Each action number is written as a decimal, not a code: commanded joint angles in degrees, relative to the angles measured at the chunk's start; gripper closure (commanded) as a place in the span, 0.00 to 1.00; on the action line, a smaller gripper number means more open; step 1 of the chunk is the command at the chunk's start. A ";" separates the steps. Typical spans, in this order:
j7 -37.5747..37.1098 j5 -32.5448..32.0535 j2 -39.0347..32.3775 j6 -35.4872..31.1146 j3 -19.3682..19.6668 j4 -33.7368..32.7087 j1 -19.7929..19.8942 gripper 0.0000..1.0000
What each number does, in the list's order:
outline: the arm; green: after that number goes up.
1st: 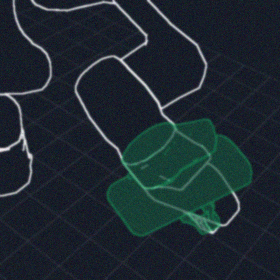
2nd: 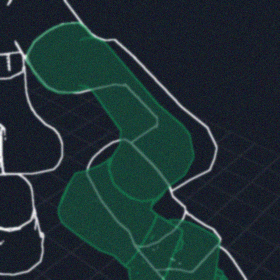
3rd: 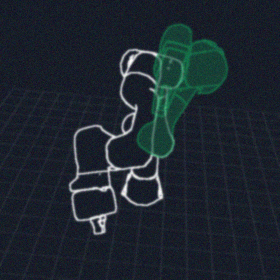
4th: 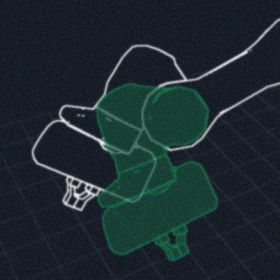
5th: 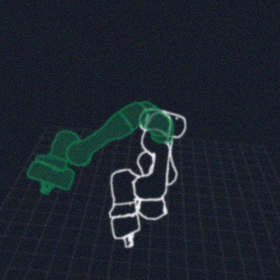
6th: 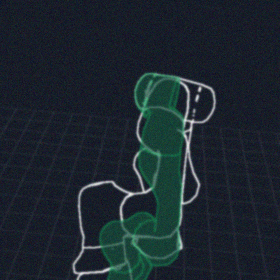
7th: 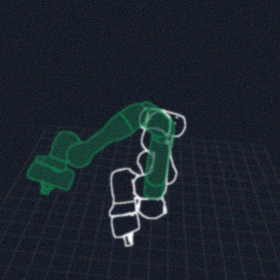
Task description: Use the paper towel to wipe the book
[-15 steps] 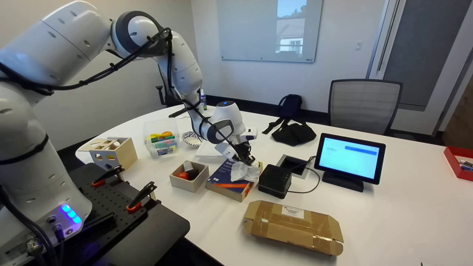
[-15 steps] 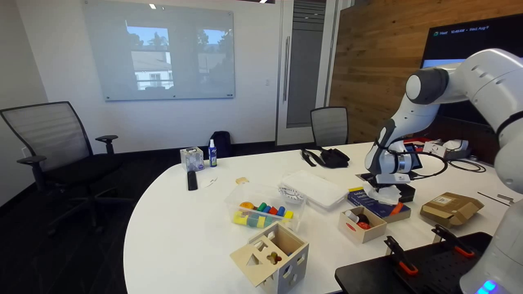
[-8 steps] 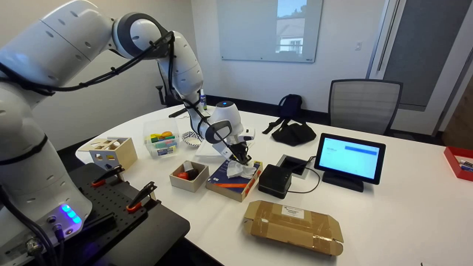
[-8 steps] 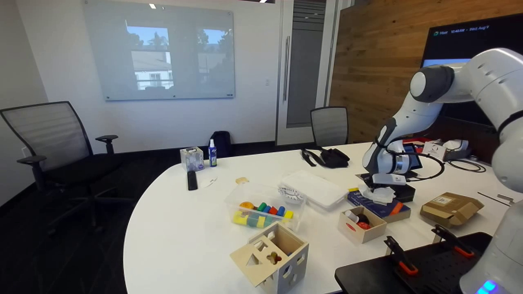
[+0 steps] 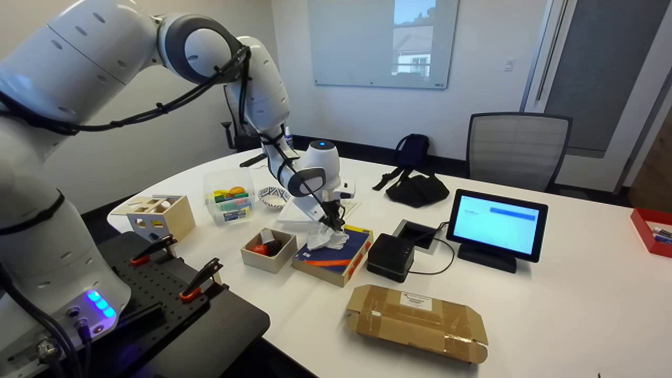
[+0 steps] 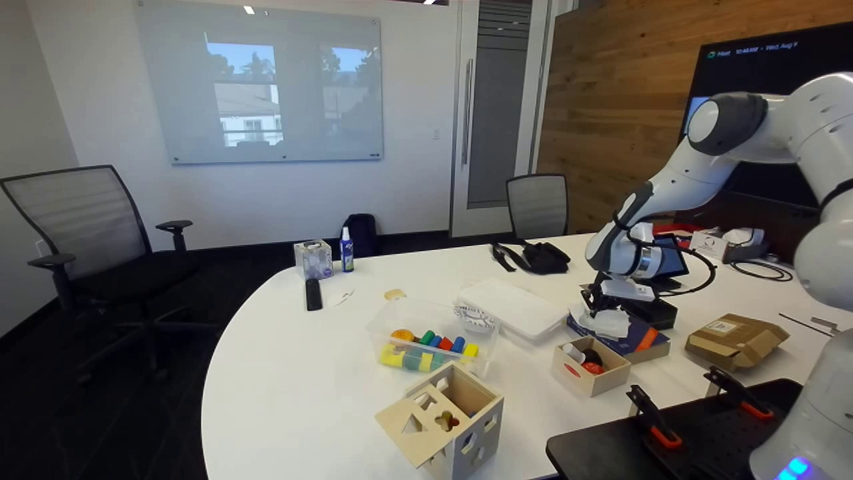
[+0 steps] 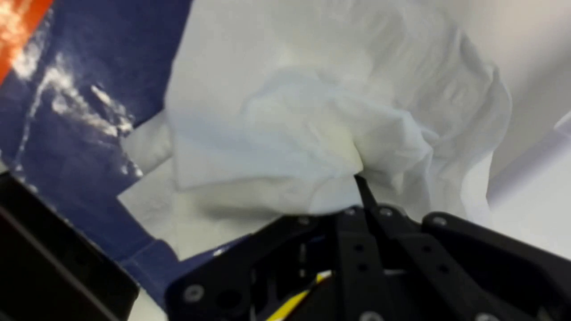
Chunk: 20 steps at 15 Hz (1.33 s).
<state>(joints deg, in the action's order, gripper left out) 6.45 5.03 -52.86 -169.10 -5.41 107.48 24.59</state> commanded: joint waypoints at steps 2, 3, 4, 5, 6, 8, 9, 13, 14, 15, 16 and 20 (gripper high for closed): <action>-2.96 1.33 2.38 2.69 4.79 3.57 -3.23 1.00; -4.47 1.48 2.57 1.70 6.67 4.00 -4.50 1.00; -6.32 1.55 2.61 1.03 8.64 4.30 -5.85 1.00; -7.71 1.65 2.74 0.19 10.18 4.73 -6.71 1.00; -8.86 1.72 2.53 -0.33 11.53 4.83 -7.46 1.00; -10.60 2.06 1.91 -1.71 13.26 4.73 -8.04 1.00; -11.17 2.17 1.59 -2.34 13.87 4.66 -8.25 1.00; -11.30 3.15 0.66 -5.12 13.56 4.59 -6.93 1.00; -10.32 3.27 0.78 -4.58 12.22 4.57 -5.95 1.00; -9.87 3.19 0.60 -4.38 11.54 4.45 -5.64 1.00; -8.10 2.88 1.01 -2.90 9.22 4.40 -3.85 1.00; -2.66 2.15 2.16 -0.27 3.45 5.26 0.33 1.00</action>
<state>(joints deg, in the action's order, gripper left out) 0.14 7.46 -51.41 -171.96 2.87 110.96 21.86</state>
